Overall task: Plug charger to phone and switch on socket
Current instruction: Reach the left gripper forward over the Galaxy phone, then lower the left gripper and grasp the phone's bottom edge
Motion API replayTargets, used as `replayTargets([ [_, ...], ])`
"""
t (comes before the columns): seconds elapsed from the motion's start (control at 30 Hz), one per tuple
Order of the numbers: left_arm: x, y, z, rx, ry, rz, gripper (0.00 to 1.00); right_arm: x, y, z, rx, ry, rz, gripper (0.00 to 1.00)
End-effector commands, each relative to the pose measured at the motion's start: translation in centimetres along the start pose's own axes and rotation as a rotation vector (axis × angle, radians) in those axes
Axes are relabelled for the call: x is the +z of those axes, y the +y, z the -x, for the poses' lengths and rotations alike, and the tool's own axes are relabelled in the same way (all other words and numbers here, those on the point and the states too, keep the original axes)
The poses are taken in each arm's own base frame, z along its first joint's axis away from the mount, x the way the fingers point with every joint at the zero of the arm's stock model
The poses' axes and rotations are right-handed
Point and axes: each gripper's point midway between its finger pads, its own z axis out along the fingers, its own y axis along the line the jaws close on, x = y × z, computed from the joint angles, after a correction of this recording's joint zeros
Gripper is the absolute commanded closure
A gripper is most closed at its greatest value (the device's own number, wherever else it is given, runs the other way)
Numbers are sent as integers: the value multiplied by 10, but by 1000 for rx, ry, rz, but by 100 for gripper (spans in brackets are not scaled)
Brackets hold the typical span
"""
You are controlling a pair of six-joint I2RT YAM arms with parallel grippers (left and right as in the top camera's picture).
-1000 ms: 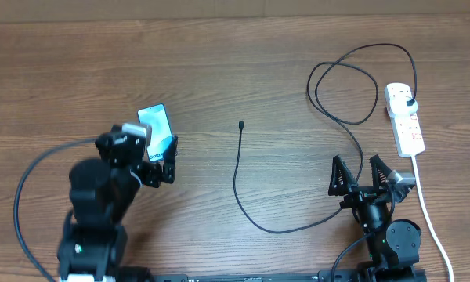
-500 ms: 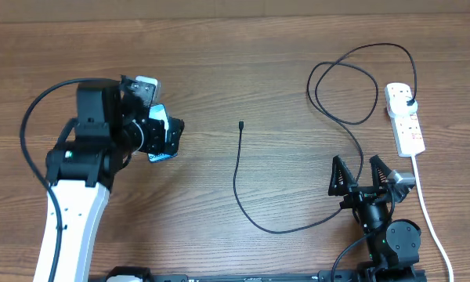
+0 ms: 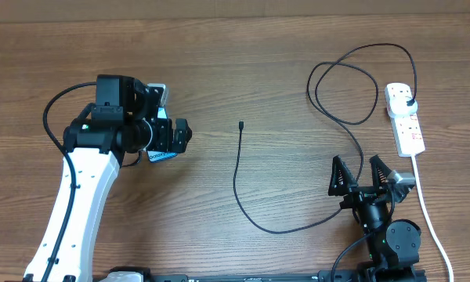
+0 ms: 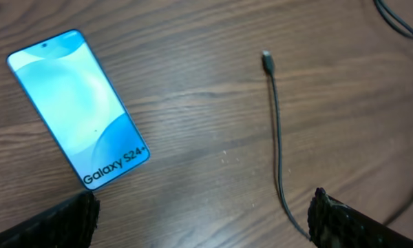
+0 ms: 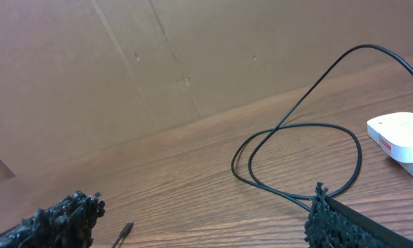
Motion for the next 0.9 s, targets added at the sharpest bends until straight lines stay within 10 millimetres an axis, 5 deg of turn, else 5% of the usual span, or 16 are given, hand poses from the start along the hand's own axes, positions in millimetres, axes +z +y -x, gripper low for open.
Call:
replayTargets([
  [0.0,-9,16,21,-145,-58,99,0,1,-2,-3,-8,1,-5,0],
  [0.27,-21,38,45,-278,-115,131,0,1,-2,-3,-8,1,-5,0],
  [0.63,6,70,58,-354,74,196,0,1,-2,-3,-8,1,-5,0],
  [0.87,44,91,35,-382,215,255,0,1,-2,-3,-8,1,-5,0],
])
